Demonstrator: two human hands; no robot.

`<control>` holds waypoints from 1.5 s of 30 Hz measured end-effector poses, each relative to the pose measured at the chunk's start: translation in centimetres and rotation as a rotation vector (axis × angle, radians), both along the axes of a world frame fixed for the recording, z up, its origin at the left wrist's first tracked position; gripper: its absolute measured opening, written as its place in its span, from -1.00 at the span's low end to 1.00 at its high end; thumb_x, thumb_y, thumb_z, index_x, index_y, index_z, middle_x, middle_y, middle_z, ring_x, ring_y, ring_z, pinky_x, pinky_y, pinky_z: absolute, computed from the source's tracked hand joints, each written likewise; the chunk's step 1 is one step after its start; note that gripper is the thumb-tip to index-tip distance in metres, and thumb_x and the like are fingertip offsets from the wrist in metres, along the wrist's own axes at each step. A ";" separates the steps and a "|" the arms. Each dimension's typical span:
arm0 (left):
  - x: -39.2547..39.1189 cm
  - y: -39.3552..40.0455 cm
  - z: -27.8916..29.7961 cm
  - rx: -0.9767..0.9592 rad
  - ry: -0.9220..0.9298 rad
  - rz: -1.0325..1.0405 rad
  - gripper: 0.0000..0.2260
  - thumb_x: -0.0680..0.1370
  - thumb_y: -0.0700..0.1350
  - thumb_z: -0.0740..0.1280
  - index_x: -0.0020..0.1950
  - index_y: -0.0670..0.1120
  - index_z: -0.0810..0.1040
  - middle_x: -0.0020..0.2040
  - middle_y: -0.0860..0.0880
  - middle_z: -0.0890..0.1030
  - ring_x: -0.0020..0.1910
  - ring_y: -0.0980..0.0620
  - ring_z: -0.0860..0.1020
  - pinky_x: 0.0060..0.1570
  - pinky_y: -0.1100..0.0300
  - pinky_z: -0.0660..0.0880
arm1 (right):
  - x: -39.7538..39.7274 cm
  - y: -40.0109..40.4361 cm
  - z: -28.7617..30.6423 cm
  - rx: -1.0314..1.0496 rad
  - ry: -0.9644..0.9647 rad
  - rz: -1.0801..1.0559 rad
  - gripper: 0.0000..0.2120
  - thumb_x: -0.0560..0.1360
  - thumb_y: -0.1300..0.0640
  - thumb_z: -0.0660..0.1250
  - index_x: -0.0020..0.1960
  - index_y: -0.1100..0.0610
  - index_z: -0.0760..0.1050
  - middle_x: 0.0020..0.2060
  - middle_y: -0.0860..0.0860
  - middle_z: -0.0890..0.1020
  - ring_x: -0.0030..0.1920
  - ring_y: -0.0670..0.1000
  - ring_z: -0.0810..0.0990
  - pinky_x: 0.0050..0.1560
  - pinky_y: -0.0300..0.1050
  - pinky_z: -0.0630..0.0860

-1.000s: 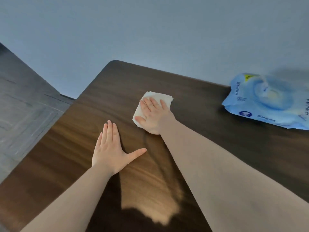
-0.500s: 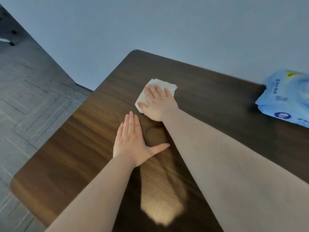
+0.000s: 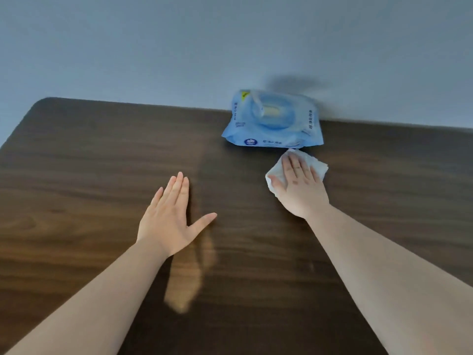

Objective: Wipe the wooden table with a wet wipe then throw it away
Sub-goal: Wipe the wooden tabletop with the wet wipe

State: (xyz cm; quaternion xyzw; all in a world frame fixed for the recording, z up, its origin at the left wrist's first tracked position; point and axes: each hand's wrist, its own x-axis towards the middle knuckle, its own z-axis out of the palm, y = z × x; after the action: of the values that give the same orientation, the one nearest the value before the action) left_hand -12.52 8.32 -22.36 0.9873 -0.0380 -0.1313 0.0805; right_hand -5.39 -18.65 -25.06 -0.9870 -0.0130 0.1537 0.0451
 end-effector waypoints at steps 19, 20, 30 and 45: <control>5.6 -21.0 -2.3 0.107 -0.034 -0.457 -0.08 0.33 0.52 -0.29 0.52 -0.04 -0.30 0.54 0.04 -0.27 0.50 0.13 -0.27 0.49 0.08 -0.20 | -5.8 -34.6 0.4 -0.074 -0.005 -0.820 -0.37 0.57 -0.20 -0.20 0.54 0.09 -0.19 0.56 0.04 -0.10 0.54 0.04 -0.14 0.50 0.10 -0.15; 5.6 -21.0 -2.3 0.104 -0.038 -0.458 -0.08 0.33 0.52 -0.31 0.52 -0.04 -0.29 0.54 0.04 -0.27 0.50 0.12 -0.27 0.49 0.08 -0.20 | -5.9 -34.8 0.4 -0.074 -0.008 -0.823 -0.36 0.57 -0.20 -0.21 0.54 0.10 -0.18 0.56 0.04 -0.10 0.54 0.04 -0.14 0.50 0.10 -0.15; 5.3 -21.0 -2.0 0.104 0.014 -0.457 -0.06 0.32 0.50 -0.28 0.52 -0.07 -0.28 0.56 0.00 -0.25 0.52 0.09 -0.25 0.50 0.06 -0.19 | -9.7 -32.2 0.7 -0.060 0.014 -0.784 -0.37 0.58 -0.20 -0.20 0.54 0.11 -0.19 0.56 0.06 -0.07 0.54 0.07 -0.11 0.51 0.10 -0.12; -1.9 -4.8 -0.2 0.075 0.093 -0.179 -0.09 0.38 0.47 -0.18 0.54 -0.10 -0.22 0.57 -0.01 -0.21 0.53 0.06 -0.19 0.50 0.06 -0.11 | -10.8 -5.3 1.6 -0.051 0.098 0.018 -0.37 0.57 -0.21 -0.27 0.52 0.08 -0.31 0.55 0.00 -0.21 0.53 0.01 -0.26 0.49 0.05 -0.24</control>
State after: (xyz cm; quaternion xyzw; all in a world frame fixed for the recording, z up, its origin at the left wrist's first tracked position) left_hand -14.45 3.56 -22.58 0.9752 -0.1173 -0.1849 0.0333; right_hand -16.17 -23.99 -23.47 -0.9790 -0.0156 0.2024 0.0190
